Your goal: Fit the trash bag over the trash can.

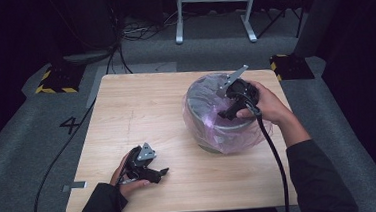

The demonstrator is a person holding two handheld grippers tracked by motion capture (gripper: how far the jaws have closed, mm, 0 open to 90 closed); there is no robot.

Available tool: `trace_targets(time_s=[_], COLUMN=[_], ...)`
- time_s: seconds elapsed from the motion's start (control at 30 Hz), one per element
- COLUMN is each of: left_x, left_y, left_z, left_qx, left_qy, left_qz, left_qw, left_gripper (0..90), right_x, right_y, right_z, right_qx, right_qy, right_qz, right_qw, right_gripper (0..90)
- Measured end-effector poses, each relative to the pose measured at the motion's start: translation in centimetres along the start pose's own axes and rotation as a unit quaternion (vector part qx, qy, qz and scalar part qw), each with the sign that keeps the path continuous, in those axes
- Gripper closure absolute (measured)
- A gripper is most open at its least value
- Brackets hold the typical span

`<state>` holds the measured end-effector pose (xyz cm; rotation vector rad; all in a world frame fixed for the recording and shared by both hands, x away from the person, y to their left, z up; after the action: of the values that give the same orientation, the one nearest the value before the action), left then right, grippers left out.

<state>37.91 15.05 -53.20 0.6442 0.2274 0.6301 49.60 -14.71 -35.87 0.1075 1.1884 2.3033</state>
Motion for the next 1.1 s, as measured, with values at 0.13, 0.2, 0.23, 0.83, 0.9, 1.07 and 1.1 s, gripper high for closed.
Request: trace_targets(time_s=[0.13,0.2,0.23,0.83,0.9,1.07,1.1], left_x=[0.0,0.0,0.0,0.0,0.0,0.0,0.0], left_y=[0.0,0.0,0.0,0.0,0.0,0.0,0.0], left_z=[0.0,0.0,0.0,0.0,0.0,0.0,0.0], left_qx=[0.0,0.0,0.0,0.0,0.0,0.0,0.0], left_qy=[0.001,0.0,0.0,0.001,0.001,0.0,0.0], left_qz=[0.0,0.0,0.0,0.0,0.0,0.0,0.0], left_qw=[1.0,1.0,1.0,1.0,1.0,1.0,1.0], left_gripper=[15.0,15.0,15.0,15.0,15.0,15.0,15.0], right_x=[0.0,-0.1,-0.1,-0.2,-0.3,-0.5,-0.5], right_y=[0.4,0.5,0.6,1.6,1.8,2.1,2.2], right_z=[-0.1,-0.1,-0.1,-0.4,-0.4,-0.5,-0.5], right_qx=[-0.027,-0.036,-0.04,-0.115,-0.121,-0.142,-0.149], right_qy=[-0.001,-0.005,-0.005,-0.019,-0.024,-0.028,-0.027], right_qz=[-0.004,-0.004,-0.006,-0.019,-0.023,-0.034,-0.034], right_qw=[0.9996,0.9993,0.9992,0.993,0.9921,0.9889,0.9879], right_gripper=[19.0,18.9,18.9,17.1,16.8,16.3,16.3])
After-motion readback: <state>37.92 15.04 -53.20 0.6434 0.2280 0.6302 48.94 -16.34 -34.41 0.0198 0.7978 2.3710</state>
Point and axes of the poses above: each handheld gripper's, and its own axes: y roughly backward along the jaws, z roughly out of its top, x roughly to its left, the point moved 4 cm from there along -y, roughly forward along the jaws, and after that the axes turned 6 degrees about -x, right-handed, at the moved point
